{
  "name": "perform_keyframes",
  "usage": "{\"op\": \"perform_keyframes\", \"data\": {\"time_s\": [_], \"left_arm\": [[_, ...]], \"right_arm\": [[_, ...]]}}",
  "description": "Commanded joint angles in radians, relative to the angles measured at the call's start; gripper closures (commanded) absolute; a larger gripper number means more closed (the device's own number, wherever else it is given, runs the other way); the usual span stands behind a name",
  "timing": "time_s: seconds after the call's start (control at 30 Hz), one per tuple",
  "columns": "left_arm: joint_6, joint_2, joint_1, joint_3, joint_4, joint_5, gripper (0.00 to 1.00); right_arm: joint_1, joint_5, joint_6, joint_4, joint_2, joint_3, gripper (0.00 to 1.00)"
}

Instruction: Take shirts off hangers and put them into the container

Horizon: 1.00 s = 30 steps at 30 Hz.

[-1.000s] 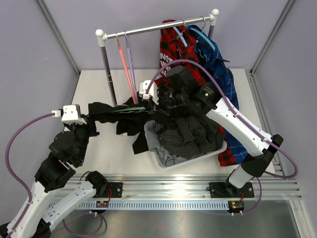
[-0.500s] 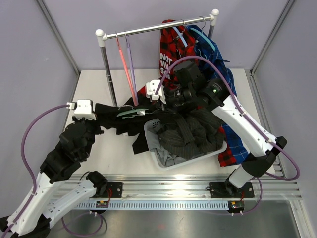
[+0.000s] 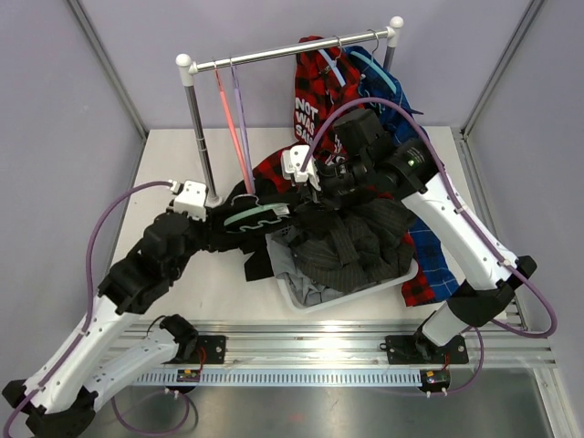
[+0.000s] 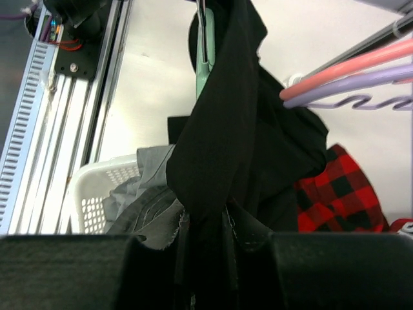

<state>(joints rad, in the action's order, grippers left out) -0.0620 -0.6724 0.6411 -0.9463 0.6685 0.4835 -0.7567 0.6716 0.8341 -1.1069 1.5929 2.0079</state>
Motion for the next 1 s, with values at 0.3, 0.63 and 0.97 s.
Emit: {"op": "perform_keyframes", "data": {"time_s": [0.3,0.63,0.97], "left_arm": [[0.04,0.29,-0.012,-0.101,0.054,-0.327,0.04],[0.131,0.281,-0.011,-0.172,0.109,-0.649,0.01],[0.292,0.128,-0.011,-0.201,0.005,-0.712,0.01]], "right_arm": [[0.005,0.051,-0.02,-0.033,0.082,0.152,1.0],[-0.009,0.094,0.131,-0.295,0.275,0.367,1.0],[-0.142,-0.024,0.258,-0.393,0.332,0.414,1.0]]}}
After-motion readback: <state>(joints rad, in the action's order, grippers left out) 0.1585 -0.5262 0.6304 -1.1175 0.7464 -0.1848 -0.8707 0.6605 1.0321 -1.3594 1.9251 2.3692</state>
